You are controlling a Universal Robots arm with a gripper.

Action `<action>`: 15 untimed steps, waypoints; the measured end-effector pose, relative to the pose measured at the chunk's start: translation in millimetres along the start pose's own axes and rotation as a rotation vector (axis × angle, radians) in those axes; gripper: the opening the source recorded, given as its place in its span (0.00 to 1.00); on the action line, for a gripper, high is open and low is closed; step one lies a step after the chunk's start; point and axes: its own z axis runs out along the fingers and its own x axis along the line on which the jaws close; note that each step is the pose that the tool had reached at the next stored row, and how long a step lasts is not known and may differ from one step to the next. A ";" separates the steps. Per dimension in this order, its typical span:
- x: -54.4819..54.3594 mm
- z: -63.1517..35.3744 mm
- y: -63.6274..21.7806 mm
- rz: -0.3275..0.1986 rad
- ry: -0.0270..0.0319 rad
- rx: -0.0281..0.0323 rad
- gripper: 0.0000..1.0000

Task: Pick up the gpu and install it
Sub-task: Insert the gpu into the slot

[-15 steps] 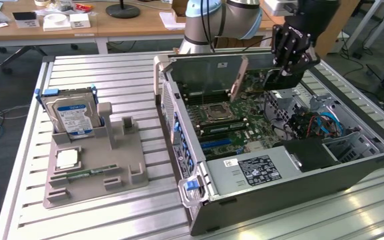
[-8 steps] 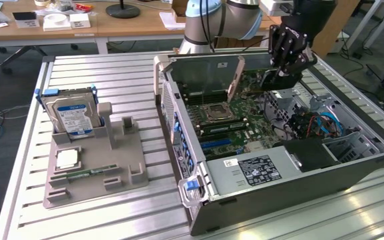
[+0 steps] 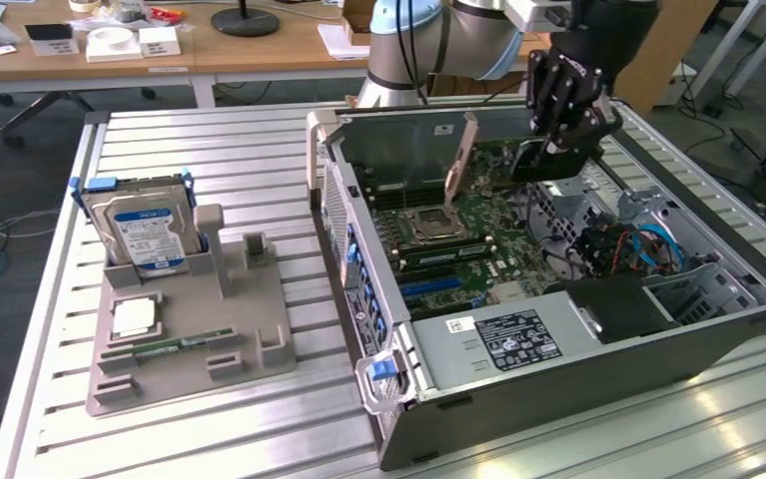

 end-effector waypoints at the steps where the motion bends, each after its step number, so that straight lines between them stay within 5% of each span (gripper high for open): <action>1: 0.1 0.5 1.1 0.000 0.0000 0.0000 0.27; 15: 1.7 14.6 12.0 0.000 0.0001 0.0000 0.27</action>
